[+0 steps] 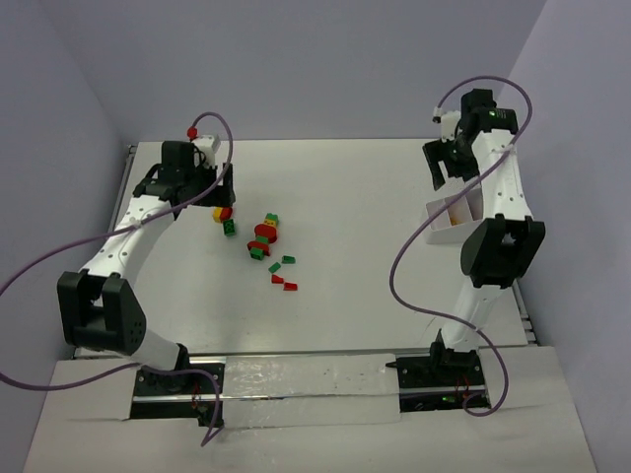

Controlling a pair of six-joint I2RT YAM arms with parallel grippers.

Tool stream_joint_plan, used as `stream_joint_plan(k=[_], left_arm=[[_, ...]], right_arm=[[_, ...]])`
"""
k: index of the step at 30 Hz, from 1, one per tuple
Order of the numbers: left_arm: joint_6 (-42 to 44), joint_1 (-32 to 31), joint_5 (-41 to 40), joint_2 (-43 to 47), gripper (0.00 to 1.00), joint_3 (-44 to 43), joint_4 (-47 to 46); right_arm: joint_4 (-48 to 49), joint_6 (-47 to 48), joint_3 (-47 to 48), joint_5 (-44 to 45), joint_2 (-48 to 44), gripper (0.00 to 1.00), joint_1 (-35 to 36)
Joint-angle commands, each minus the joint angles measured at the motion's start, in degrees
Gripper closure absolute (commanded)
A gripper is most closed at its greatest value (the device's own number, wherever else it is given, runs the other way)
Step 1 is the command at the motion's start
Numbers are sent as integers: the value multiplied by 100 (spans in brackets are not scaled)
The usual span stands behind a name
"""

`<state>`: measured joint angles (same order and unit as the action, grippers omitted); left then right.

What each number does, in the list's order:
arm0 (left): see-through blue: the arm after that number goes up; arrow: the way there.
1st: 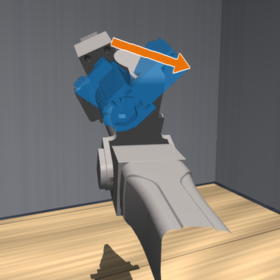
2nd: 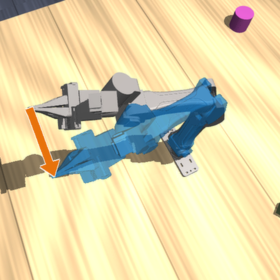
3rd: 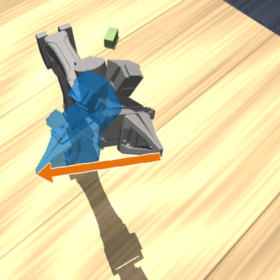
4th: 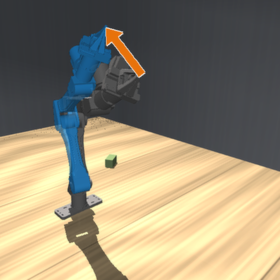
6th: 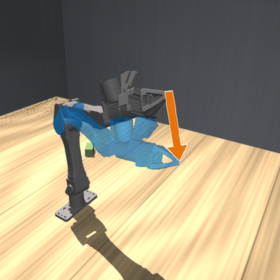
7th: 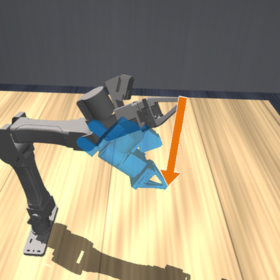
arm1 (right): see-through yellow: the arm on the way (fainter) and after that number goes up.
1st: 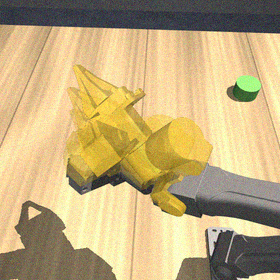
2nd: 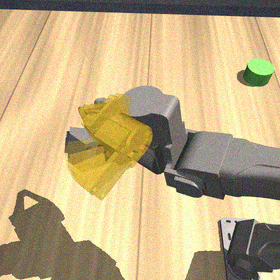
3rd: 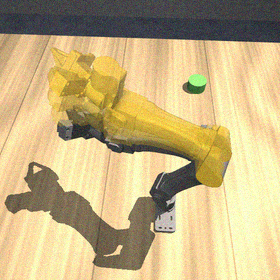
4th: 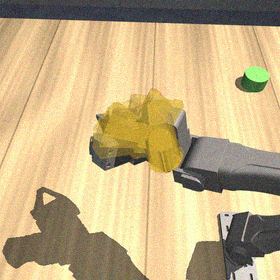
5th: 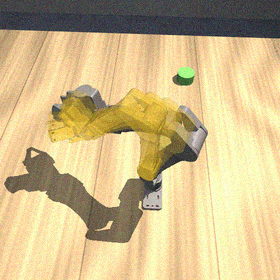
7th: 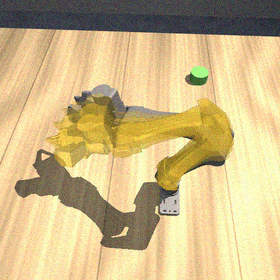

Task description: Sort the legos into containers by color

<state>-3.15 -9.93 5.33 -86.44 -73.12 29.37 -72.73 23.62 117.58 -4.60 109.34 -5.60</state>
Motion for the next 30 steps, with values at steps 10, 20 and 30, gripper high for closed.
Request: stream_joint_plan(k=[10, 20, 30], left_arm=[[812, 246, -842, -1728, 16, -724, -475], [851, 239, -476, -2557, 17, -1153, -679], [808, 132, -419, -3143, 28, -1421, -423]], right_arm=[[997, -503, -1034, -1428, -888, 1, 779], [1408, -915, -1308, -2521, -952, 0, 927], [2919, -2307, -1534, -3886, -645, 0, 1106]])
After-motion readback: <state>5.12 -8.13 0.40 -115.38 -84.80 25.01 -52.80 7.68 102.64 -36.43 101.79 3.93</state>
